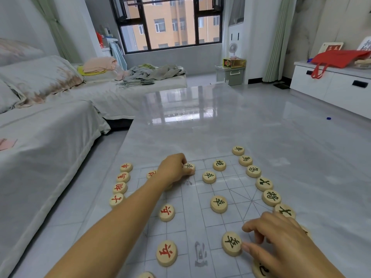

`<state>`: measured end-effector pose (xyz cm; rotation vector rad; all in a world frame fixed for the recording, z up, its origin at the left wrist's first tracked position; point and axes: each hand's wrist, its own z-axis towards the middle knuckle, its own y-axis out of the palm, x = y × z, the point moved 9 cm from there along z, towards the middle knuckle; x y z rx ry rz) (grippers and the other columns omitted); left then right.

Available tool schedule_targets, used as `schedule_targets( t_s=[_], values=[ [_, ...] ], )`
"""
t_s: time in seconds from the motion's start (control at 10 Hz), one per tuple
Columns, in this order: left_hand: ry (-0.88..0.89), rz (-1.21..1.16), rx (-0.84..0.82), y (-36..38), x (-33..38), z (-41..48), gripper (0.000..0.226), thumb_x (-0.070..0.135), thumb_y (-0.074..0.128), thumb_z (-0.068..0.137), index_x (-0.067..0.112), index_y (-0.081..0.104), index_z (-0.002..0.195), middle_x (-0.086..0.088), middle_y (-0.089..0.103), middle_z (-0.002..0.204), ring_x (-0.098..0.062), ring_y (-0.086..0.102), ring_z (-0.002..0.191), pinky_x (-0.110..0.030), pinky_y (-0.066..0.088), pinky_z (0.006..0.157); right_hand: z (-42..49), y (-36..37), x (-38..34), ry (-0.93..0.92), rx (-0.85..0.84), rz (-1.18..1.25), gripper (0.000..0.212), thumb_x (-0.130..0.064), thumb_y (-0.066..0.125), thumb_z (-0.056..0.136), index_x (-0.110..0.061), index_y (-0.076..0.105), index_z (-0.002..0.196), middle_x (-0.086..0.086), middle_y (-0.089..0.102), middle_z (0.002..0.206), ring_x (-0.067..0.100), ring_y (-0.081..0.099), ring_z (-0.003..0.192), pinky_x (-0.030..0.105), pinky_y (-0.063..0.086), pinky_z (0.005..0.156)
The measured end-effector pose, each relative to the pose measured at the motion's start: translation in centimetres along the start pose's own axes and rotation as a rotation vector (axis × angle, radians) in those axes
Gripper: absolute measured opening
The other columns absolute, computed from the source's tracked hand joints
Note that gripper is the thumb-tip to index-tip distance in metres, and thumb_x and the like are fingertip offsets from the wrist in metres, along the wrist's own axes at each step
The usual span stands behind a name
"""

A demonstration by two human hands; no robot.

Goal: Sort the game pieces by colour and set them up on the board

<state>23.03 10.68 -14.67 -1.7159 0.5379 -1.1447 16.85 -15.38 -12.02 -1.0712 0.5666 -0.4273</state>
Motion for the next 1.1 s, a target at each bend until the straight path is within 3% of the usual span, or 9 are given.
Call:
schedule_targets(
  t_s=[0.1, 0.2, 0.3, 0.4, 0.5, 0.6, 0.7, 0.9, 1.1],
  values=[
    [-0.010, -0.019, 0.019, 0.8, 1.6, 1.1, 0.037, 0.038, 0.068, 0.080, 0.012, 0.052, 0.102, -0.007, 0.059, 0.099, -0.023, 0.055, 0.090, -0.034, 0.046, 0.077, 0.6, 0.4, 0.1, 0.013, -0.058, -0.059, 0.058, -0.068, 0.005, 0.085, -0.050, 0.057, 0.069, -0.033, 0.026, 0.057, -0.007, 0.023, 0.050, 0.000, 0.006, 0.046],
    [-0.001, -0.054, -0.007, 1.4, 3.1, 2.2, 0.044, 0.037, 0.070, 0.079, 0.012, 0.051, 0.111, -0.008, 0.056, 0.107, -0.024, 0.054, 0.095, -0.033, 0.045, 0.080, 0.8, 0.8, -0.5, -0.085, -0.058, -0.100, 0.039, -0.072, 0.021, 0.083, -0.053, 0.054, 0.093, -0.031, 0.024, 0.065, -0.012, 0.025, 0.059, 0.005, 0.017, 0.050],
    [-0.001, -0.122, -0.079, 1.9, 3.3, 2.9, 0.054, 0.026, 0.072, 0.079, 0.017, 0.049, 0.128, -0.010, 0.054, 0.127, -0.027, 0.053, 0.112, -0.033, 0.045, 0.090, 1.3, 1.3, 0.0, -0.064, -0.137, -0.104, 0.052, -0.076, 0.010, 0.080, -0.054, 0.056, 0.086, -0.030, 0.022, 0.062, -0.017, 0.019, 0.056, 0.005, 0.015, 0.048],
    [0.002, -0.170, -0.081, 2.0, 2.9, 3.4, 0.045, 0.020, 0.069, 0.082, 0.018, 0.054, 0.125, -0.013, 0.055, 0.128, -0.029, 0.054, 0.113, -0.033, 0.046, 0.089, 0.9, 1.9, 0.7, -0.051, -0.130, -0.020, 0.053, -0.083, 0.017, 0.073, -0.055, 0.049, 0.104, -0.028, 0.029, 0.069, -0.016, 0.023, 0.063, 0.004, 0.017, 0.056],
    [-0.014, -0.198, -0.042, 2.0, 2.8, 3.6, 0.042, 0.022, 0.069, 0.082, 0.016, 0.056, 0.121, -0.014, 0.056, 0.126, -0.030, 0.055, 0.111, -0.033, 0.046, 0.089, 0.9, 1.8, 0.3, -0.037, -0.214, 0.007, 0.040, -0.071, 0.020, 0.085, -0.050, 0.054, 0.091, -0.029, 0.031, 0.067, -0.013, 0.023, 0.061, 0.002, 0.022, 0.057],
    [-0.016, -0.200, -0.028, 2.1, 3.3, 3.9, 0.043, 0.021, 0.069, 0.082, 0.014, 0.055, 0.122, -0.014, 0.055, 0.127, -0.029, 0.055, 0.110, -0.033, 0.046, 0.089, 0.5, -0.2, 0.6, -0.011, 0.000, 0.010, 0.048, -0.066, 0.010, 0.088, -0.049, 0.054, 0.078, -0.030, 0.030, 0.061, -0.007, 0.023, 0.059, 0.009, 0.026, 0.057],
    [-0.026, -0.195, -0.022, 2.1, 3.2, 4.0, 0.044, 0.022, 0.069, 0.082, 0.014, 0.054, 0.123, -0.013, 0.055, 0.127, -0.028, 0.054, 0.111, -0.033, 0.046, 0.089, 0.4, -0.6, 0.2, -0.054, 0.047, 0.008, 0.046, -0.065, 0.011, 0.088, -0.048, 0.052, 0.079, -0.029, 0.041, 0.058, -0.003, 0.034, 0.068, 0.015, 0.031, 0.069],
    [-0.037, -0.198, -0.001, 1.9, 3.1, 3.9, 0.043, 0.025, 0.068, 0.082, 0.014, 0.053, 0.121, -0.012, 0.056, 0.123, -0.027, 0.054, 0.108, -0.032, 0.046, 0.086, 0.3, -1.2, 0.7, -0.059, 0.131, -0.016, 0.048, -0.065, 0.012, 0.088, -0.046, 0.055, 0.078, -0.027, 0.044, 0.057, -0.004, 0.036, 0.068, 0.016, 0.033, 0.070],
    [-0.024, -0.206, -0.013, 1.6, 2.6, 3.6, 0.062, 0.026, 0.073, 0.079, 0.015, 0.043, 0.131, -0.012, 0.054, 0.126, -0.028, 0.054, 0.111, -0.034, 0.046, 0.093, 0.2, -1.5, 0.6, -0.103, 0.170, 0.027, 0.054, -0.068, 0.012, 0.087, -0.045, 0.060, 0.077, -0.030, 0.037, 0.060, -0.005, 0.037, 0.069, 0.013, 0.034, 0.072]
  ],
)
